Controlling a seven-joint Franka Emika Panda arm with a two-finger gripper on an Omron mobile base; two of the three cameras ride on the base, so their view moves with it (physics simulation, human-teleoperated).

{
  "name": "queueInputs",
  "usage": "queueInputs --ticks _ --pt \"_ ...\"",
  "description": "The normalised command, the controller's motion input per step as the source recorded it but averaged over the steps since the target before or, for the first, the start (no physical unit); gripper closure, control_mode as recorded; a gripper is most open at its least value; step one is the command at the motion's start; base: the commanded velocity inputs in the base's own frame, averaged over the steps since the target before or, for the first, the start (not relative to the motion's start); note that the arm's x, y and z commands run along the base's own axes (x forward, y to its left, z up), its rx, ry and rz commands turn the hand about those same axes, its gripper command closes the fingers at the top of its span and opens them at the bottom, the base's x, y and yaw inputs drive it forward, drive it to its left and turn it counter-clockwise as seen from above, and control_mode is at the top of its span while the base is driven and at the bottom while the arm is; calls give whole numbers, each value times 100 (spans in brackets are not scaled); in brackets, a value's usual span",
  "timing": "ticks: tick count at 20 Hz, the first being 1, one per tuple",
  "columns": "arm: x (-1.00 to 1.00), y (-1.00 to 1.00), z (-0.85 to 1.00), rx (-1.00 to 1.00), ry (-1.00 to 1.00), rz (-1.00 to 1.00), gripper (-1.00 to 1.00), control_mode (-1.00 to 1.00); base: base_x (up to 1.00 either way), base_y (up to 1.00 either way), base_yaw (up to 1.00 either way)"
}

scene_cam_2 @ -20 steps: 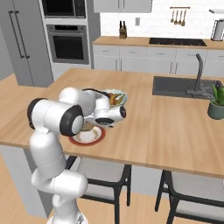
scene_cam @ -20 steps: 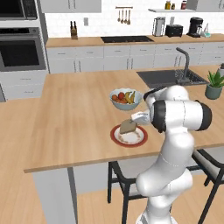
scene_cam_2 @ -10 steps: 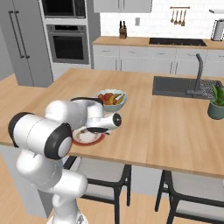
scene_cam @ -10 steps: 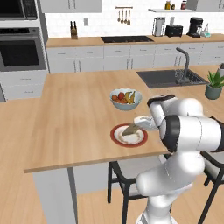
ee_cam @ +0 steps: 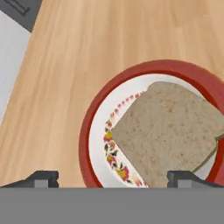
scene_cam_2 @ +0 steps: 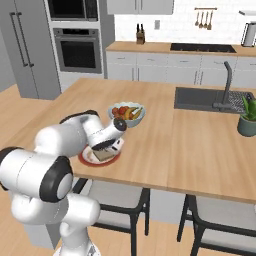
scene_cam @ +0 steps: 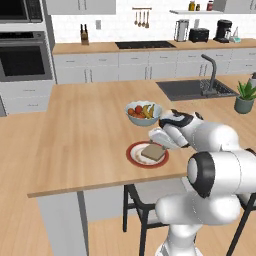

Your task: Start the toaster. Once the lever pops up, take the bread to the plate on the dining counter.

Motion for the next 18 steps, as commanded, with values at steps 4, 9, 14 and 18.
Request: queueInputs --ticks 4,9,14,18 --pt "-25 -1 30 -14 26 -13 -100 -100 0 0 0" --pt "-49 0 97 -7 6 -6 -100 -100 0 0 0" --pt "-44 0 100 -18 0 0 -100 -100 0 0 0" --pt "-75 -11 67 -34 0 0 -100 -100 0 0 0"
